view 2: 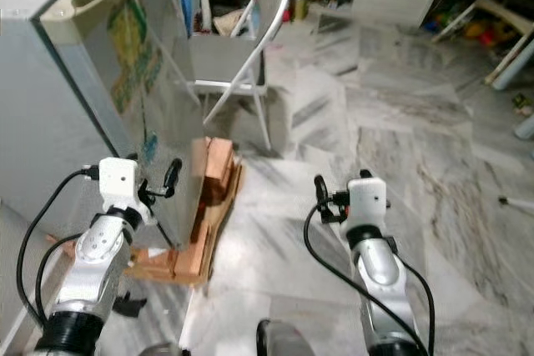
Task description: Restocking fridge
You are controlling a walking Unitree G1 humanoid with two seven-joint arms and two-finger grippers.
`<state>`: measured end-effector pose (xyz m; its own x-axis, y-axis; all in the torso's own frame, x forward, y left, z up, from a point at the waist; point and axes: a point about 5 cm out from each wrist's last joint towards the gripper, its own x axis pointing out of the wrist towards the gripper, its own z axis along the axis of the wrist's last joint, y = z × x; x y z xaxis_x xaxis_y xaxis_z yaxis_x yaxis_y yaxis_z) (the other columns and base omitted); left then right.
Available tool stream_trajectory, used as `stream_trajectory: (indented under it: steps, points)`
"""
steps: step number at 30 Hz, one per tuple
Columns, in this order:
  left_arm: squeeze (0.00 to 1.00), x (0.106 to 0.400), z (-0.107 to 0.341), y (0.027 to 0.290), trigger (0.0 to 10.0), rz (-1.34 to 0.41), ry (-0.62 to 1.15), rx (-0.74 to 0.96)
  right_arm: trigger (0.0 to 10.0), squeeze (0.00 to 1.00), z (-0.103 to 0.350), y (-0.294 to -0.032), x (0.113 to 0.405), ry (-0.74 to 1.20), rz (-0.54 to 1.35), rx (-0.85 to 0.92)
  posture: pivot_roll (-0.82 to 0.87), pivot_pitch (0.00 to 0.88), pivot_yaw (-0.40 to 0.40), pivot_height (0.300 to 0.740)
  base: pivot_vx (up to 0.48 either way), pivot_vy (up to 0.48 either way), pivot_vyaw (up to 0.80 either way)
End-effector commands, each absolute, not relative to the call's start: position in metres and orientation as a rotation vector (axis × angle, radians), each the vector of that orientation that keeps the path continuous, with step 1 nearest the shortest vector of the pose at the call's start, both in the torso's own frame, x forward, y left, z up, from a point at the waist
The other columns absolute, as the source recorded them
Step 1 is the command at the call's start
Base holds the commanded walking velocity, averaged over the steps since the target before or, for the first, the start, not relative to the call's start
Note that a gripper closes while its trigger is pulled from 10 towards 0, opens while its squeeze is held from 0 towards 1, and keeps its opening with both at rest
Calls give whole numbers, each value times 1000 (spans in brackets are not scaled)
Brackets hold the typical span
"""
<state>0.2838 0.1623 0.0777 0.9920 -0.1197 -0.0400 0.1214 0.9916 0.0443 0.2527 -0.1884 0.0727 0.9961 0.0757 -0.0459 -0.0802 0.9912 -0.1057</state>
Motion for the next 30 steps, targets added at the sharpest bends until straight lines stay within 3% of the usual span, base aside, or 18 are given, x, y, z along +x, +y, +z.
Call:
stream_trajectory:
  steps: [1,10,20,30]
  points:
    - [0,284,73,168,10000,-97,55,58,10000,0,77,-190,253,32,79,-116,19,46,-11,740,0,0,0]
    - [0,299,78,181,10000,-31,44,76,10000,0,77,-191,249,37,74,-119,4,53,-10,740,0,0,0]
    - [0,319,81,163,10000,-85,28,95,10000,0,72,-193,244,63,54,-117,-4,51,-7,740,0,0,0]
    - [0,325,77,167,10000,-51,51,130,10000,0,70,-196,240,73,54,-125,-15,50,-5,740,0,0,0]
